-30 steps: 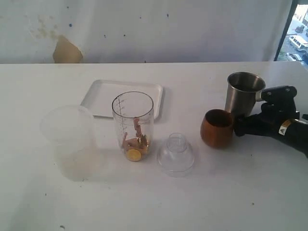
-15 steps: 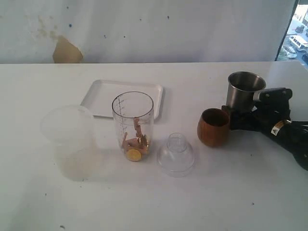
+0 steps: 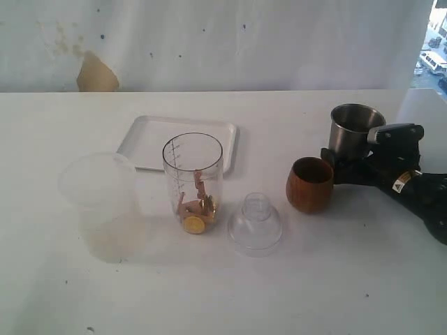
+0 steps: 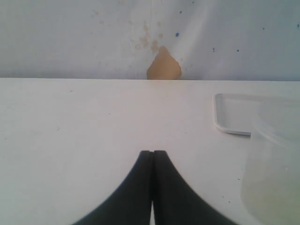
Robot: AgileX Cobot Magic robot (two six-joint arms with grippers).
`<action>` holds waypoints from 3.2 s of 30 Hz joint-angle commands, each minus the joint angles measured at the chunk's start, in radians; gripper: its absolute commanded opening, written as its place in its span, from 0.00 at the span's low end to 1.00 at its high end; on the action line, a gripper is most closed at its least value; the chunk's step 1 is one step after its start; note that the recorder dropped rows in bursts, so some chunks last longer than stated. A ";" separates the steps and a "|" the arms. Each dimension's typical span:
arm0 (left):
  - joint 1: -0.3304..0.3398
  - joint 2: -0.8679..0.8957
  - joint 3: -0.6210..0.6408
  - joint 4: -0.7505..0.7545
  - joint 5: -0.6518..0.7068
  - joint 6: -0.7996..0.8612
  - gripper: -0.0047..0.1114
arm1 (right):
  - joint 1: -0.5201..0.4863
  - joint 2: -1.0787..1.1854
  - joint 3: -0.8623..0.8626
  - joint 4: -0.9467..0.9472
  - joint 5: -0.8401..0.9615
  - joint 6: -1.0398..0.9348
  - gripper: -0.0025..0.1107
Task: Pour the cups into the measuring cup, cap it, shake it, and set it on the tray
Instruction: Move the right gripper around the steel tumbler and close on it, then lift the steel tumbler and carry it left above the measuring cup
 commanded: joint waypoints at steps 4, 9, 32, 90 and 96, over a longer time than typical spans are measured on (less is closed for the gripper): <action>0.002 0.004 -0.002 -0.012 -0.002 0.001 0.93 | -0.001 0.031 -0.047 -0.011 -0.028 0.001 0.89; 0.002 0.004 -0.002 -0.012 -0.002 0.001 0.93 | -0.001 0.071 -0.083 -0.042 -0.046 0.024 0.89; 0.002 0.004 -0.002 -0.012 -0.002 0.001 0.93 | -0.001 0.071 -0.091 -0.047 -0.103 0.104 0.77; 0.002 0.004 -0.002 -0.012 -0.002 0.001 0.93 | 0.222 -0.128 -0.327 -0.207 0.122 0.316 0.02; 0.002 0.004 -0.002 -0.012 -0.002 0.001 0.93 | 0.274 -0.126 -0.388 -0.204 0.139 0.368 0.02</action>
